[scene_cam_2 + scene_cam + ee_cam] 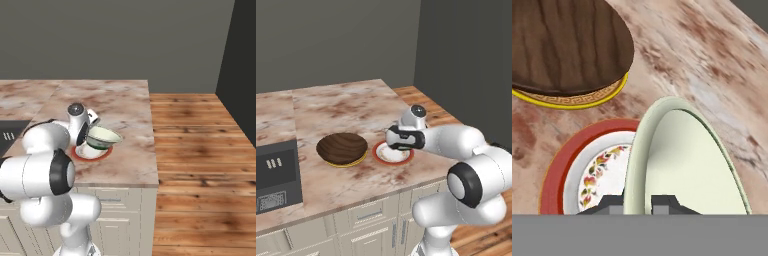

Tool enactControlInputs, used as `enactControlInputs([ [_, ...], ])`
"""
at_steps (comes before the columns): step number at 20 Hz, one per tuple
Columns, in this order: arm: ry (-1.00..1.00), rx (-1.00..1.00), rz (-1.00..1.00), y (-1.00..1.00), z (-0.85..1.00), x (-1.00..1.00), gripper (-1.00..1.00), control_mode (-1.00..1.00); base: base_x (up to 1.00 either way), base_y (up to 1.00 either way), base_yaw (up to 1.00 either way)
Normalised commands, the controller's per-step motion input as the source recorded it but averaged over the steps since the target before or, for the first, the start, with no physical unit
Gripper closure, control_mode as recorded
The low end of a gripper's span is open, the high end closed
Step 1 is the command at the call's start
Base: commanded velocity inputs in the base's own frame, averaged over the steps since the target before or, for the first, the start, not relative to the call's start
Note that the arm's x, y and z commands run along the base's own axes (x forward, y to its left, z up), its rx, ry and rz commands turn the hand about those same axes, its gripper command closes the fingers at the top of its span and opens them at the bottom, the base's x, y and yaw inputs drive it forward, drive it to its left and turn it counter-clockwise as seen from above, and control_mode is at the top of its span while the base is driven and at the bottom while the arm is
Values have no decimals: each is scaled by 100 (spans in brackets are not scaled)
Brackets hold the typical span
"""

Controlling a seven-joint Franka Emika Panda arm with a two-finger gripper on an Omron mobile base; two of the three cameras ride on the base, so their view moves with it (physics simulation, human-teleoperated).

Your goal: Move the bowls from the cabinet to the plates on the dining table.

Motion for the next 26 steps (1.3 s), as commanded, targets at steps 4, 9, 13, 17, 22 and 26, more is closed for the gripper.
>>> enactControlInputs([
  [4,0,-3,2,2,-14,12,100,-100,0,0,0],
  [9,0,-2,1,0,-12,0,100,-100,0,0,0],
  [13,0,-1,3,1,-23,0,100,-100,0,0,0],
  [17,0,0,1,7,-1,0,100,-100,0,0,0],
  [22,0,0,0,2,0,0,-100,-100,0,0,0],
  [26,0,0,1,0,0,0,-100,-100,0,0,0],
])
